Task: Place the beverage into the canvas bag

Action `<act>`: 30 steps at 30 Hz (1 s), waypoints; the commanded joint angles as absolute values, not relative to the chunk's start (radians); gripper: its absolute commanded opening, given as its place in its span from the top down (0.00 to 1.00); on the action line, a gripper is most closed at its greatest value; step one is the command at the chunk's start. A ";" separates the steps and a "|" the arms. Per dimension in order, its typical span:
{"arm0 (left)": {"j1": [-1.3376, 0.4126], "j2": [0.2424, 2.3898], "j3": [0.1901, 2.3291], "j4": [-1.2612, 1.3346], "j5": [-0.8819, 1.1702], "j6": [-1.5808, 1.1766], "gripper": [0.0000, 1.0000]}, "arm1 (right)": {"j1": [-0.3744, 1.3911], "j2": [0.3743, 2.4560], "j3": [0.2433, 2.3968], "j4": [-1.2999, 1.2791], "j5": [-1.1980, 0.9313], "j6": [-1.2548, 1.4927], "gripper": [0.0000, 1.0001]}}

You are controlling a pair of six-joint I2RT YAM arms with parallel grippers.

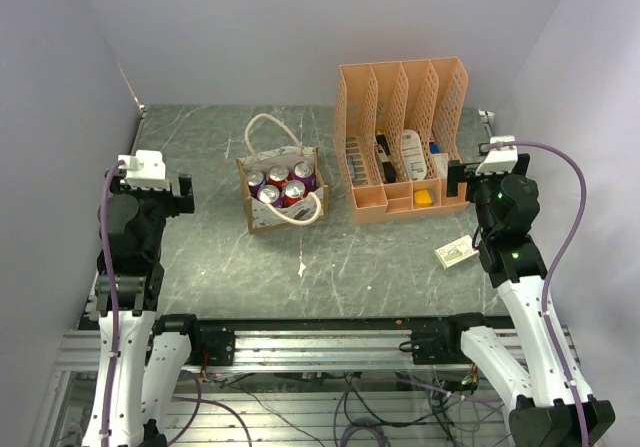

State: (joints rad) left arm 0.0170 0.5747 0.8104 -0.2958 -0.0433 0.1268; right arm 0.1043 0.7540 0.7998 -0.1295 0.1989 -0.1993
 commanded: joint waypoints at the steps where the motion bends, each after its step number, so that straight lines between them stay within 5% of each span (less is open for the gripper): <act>1: 0.035 0.565 0.826 -0.281 -0.072 0.138 0.01 | 0.098 0.747 0.792 -0.094 0.219 -0.211 0.00; 30: 0.037 0.574 0.815 -0.285 -0.036 0.148 0.01 | 0.098 0.755 0.786 -0.091 0.217 -0.228 0.00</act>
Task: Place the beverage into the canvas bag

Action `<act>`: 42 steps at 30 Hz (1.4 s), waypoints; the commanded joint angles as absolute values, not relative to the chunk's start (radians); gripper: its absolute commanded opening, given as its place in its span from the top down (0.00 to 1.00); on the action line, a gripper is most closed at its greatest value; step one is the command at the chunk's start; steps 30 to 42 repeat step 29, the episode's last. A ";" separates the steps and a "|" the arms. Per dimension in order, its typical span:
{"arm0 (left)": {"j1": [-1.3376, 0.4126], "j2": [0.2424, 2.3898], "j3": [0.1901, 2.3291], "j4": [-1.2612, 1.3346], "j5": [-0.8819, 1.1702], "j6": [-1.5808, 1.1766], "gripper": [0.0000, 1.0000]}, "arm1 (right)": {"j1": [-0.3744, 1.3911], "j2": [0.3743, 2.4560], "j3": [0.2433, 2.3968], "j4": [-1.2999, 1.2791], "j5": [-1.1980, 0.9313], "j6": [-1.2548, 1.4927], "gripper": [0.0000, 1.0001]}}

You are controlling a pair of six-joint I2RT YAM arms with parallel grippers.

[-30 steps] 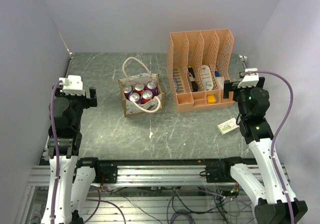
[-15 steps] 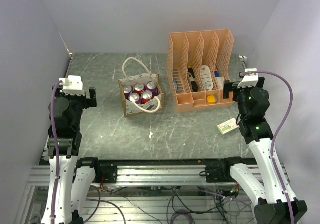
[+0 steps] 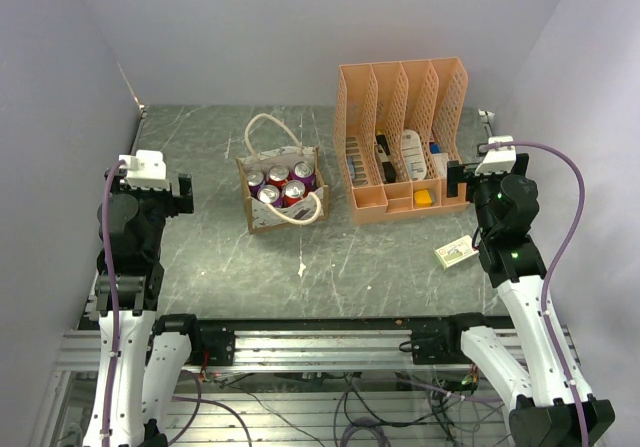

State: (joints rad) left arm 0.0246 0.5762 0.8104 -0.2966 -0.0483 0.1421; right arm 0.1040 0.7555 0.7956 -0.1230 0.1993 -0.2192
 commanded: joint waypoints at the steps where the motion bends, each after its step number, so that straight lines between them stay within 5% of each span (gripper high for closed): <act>1: 0.037 0.573 0.813 -0.285 -0.033 0.149 0.01 | 0.098 0.752 0.784 -0.090 0.217 -0.229 0.00; 42: 0.043 0.570 0.808 -0.284 -0.015 0.150 0.01 | 0.098 0.738 0.766 -0.053 0.245 -0.232 0.00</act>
